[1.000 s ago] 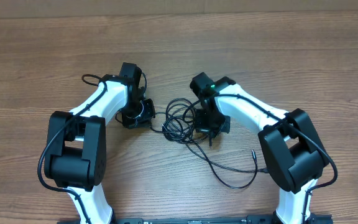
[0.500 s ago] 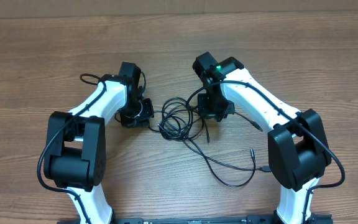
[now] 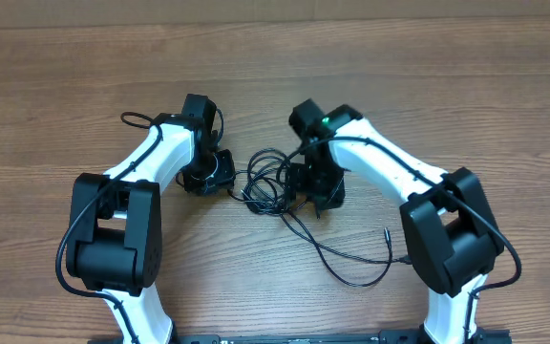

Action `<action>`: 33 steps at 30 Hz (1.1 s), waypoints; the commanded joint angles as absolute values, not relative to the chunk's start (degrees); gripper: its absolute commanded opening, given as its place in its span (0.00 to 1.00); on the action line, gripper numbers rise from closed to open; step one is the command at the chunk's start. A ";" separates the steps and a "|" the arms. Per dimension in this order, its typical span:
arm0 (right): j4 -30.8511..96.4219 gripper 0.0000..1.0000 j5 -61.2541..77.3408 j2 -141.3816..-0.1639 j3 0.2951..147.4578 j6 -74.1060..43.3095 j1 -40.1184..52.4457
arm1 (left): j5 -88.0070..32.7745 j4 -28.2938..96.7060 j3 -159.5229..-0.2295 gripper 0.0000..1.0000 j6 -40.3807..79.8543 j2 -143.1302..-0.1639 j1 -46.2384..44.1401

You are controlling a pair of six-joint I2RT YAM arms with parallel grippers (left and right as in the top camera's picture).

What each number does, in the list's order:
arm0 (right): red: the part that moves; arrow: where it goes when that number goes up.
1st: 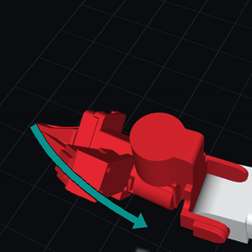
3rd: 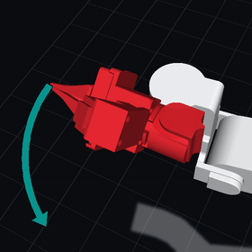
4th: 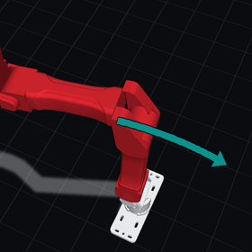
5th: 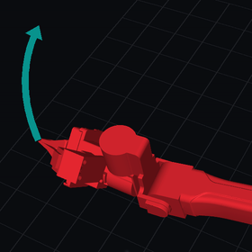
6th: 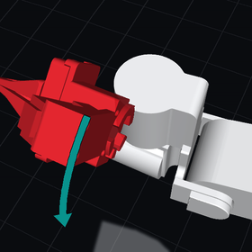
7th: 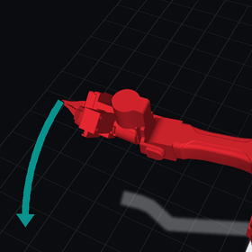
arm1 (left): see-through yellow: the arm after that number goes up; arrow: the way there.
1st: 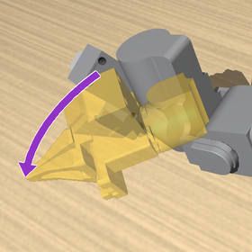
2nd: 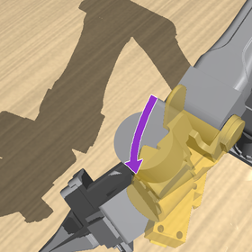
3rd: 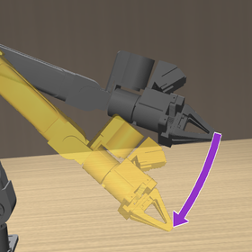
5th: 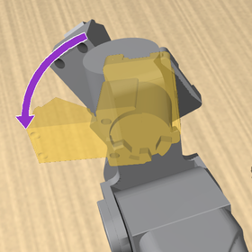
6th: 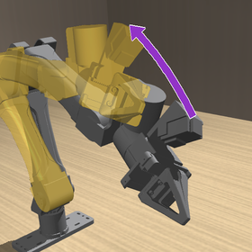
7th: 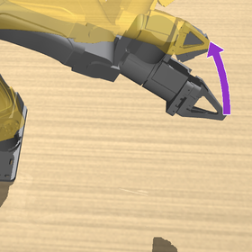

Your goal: Untangle cables

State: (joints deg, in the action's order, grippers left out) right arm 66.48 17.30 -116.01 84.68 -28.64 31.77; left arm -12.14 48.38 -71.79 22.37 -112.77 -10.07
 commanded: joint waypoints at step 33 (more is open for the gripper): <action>66.43 0.04 20.27 -112.51 85.93 -23.70 36.18 | -23.14 44.71 -69.91 0.07 11.38 -116.25 -10.92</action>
State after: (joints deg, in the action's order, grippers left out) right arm 64.27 18.74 -115.63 83.94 -29.74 36.73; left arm -25.39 45.36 -71.26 11.81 -114.19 -10.52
